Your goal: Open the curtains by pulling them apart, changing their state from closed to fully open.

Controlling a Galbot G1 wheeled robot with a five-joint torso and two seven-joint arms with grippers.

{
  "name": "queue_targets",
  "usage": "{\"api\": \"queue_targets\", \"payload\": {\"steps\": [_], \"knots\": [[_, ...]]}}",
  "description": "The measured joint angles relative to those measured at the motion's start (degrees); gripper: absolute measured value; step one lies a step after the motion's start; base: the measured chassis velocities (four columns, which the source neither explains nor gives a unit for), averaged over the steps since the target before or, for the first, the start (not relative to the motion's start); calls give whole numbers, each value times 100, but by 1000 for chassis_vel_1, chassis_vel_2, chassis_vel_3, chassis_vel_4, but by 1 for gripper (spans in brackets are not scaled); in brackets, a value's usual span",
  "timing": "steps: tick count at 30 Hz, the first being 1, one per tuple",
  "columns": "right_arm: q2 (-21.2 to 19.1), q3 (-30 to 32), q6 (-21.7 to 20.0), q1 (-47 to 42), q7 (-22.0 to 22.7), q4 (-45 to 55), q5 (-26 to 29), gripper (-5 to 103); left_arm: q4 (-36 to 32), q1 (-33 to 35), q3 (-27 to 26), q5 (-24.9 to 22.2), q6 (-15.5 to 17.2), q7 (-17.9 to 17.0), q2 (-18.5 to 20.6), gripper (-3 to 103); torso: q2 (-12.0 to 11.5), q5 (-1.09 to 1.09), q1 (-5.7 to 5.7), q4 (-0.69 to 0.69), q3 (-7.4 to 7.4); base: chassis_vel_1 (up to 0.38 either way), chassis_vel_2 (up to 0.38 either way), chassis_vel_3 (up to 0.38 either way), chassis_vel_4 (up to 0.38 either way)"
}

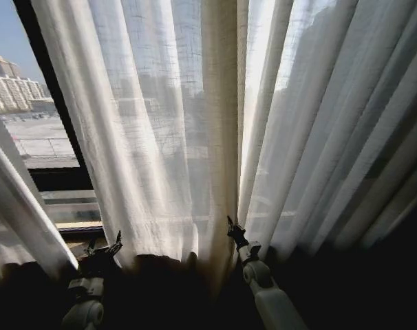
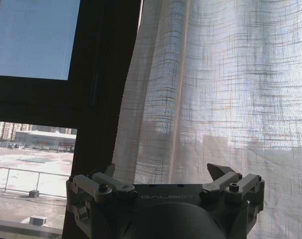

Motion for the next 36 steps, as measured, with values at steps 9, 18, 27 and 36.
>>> {"api": "queue_targets", "payload": {"steps": [9,18,27,36], "knots": [[-37,63,8,-34,-32,-4,2,0,0,0,0,0,0,0,0,100,0,-2,0,0,0,-366,-352,365,350],[-39,96,12,-59,-45,10,1,0,0,0,0,0,0,0,0,100,0,-3,0,0,0,-350,-355,349,356],[-53,113,16,-74,-57,23,3,0,0,0,0,0,0,0,0,100,0,-2,1,0,0,-359,-356,360,352],[-55,129,31,-79,-85,23,7,0,0,0,0,0,0,0,0,100,1,-3,0,0,0,-355,-369,354,356]]}}
